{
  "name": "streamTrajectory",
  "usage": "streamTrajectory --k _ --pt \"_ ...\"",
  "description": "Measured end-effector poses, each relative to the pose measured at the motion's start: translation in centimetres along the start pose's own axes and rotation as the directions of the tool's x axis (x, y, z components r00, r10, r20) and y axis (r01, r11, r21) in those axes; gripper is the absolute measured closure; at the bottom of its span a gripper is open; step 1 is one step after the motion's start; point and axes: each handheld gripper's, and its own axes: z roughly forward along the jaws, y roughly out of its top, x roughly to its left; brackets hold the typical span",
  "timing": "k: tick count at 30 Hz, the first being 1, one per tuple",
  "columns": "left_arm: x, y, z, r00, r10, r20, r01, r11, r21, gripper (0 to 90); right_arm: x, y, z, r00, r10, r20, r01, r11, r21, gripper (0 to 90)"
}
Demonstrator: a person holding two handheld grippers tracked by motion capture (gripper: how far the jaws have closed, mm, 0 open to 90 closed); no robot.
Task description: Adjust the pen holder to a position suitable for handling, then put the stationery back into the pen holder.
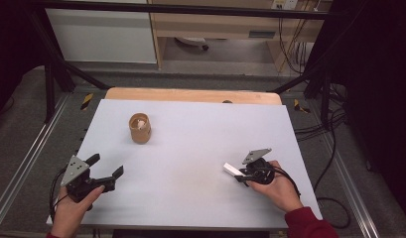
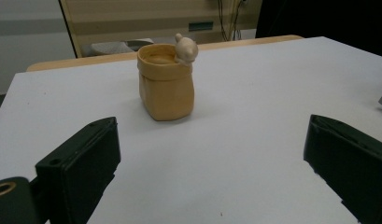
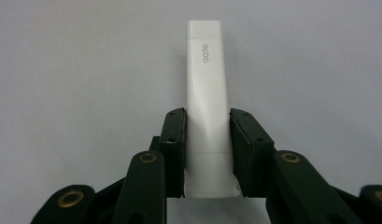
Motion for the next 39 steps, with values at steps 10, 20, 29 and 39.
streamTrajectory --k 10,20,29,39 --pt "-1.0 0.9 0.4 0.9990 -0.026 0.035 0.027 0.9995 -0.018 3.9 1.5 0.5 0.2 0.9996 0.024 0.012 -0.022 0.983 -0.184 67.5" --pt "-3.6 3.8 2.4 0.9929 -0.042 0.111 0.046 0.9984 -0.032 3.6 2.9 2.4 -0.6 0.9994 0.021 0.028 -0.009 0.933 -0.360 67.5" --pt "-6.9 7.0 4.9 0.9841 -0.029 0.175 0.040 0.9973 -0.062 3.6 4.2 4.1 -0.6 0.9990 0.007 0.045 0.013 0.903 -0.430 67.5" --pt "-10.1 8.7 8.0 0.9578 -0.090 0.273 0.101 0.9946 -0.024 4.4 6.1 6.0 -0.4 0.9984 -0.028 0.050 0.049 0.861 -0.505 67.5"
